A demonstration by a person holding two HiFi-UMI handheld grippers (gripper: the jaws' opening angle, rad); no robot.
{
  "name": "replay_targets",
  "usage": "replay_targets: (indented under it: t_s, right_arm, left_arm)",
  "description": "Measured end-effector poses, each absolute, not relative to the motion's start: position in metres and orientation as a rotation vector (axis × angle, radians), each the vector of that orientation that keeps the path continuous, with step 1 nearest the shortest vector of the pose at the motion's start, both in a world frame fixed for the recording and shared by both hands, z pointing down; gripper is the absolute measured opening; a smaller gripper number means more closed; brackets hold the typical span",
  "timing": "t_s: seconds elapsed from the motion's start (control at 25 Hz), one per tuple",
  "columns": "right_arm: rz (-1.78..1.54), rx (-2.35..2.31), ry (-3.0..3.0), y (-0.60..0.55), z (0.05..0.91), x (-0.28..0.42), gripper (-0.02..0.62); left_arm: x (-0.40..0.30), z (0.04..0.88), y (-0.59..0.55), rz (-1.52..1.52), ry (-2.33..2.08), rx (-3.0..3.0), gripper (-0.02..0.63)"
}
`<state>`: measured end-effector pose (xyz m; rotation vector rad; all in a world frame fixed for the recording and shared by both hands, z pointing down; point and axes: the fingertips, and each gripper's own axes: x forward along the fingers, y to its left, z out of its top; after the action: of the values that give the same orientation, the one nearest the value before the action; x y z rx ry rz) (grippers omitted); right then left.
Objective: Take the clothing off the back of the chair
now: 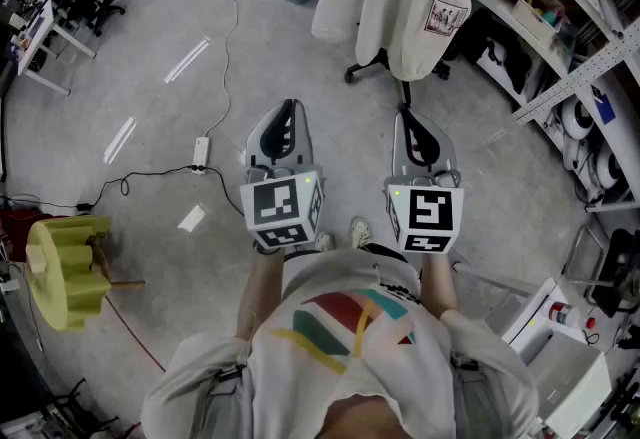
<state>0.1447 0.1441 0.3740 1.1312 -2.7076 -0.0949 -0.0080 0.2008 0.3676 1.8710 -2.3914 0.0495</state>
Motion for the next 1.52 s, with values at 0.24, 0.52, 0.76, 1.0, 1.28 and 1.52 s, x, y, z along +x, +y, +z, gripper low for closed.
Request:
replay_targets:
  t_s: [0.24,0.52,0.76,1.0,1.28,1.52]
  right_arm:
    - [-0.096,1.136,-2.7,0.138,0.377,0.145,0.002]
    - [-0.07,1.122,-2.692,0.129,0.384,0.151,0.002]
    - [0.005,1.155,-2.749,0.108,0.381,0.169,0.002]
    - [-0.035,1.136,-2.758,0.082,0.384,0.188,0.002]
    - [-0.033,1.067,-2.767,0.059,0.391,0.182,0.002]
    - [-0.085,1.101,-2.745,0.025,0.386,0.169,0.002]
  left_arm:
    - [-0.012,0.369,0.197,0.064,-2.402,1.864,0.029]
    - [-0.013,0.375,0.189,0.084,-2.401,1.833,0.029]
    - [-0.012,0.374,0.172,0.086,-2.423,1.81,0.029]
    - [-0.017,0.373,0.156,0.08,-2.503,1.749,0.029]
    - [-0.027,0.379,0.146,0.029,-2.531,1.655,0.029]
    - [-0.045,0.384,0.113,-0.028,-2.524,1.658,0.029]
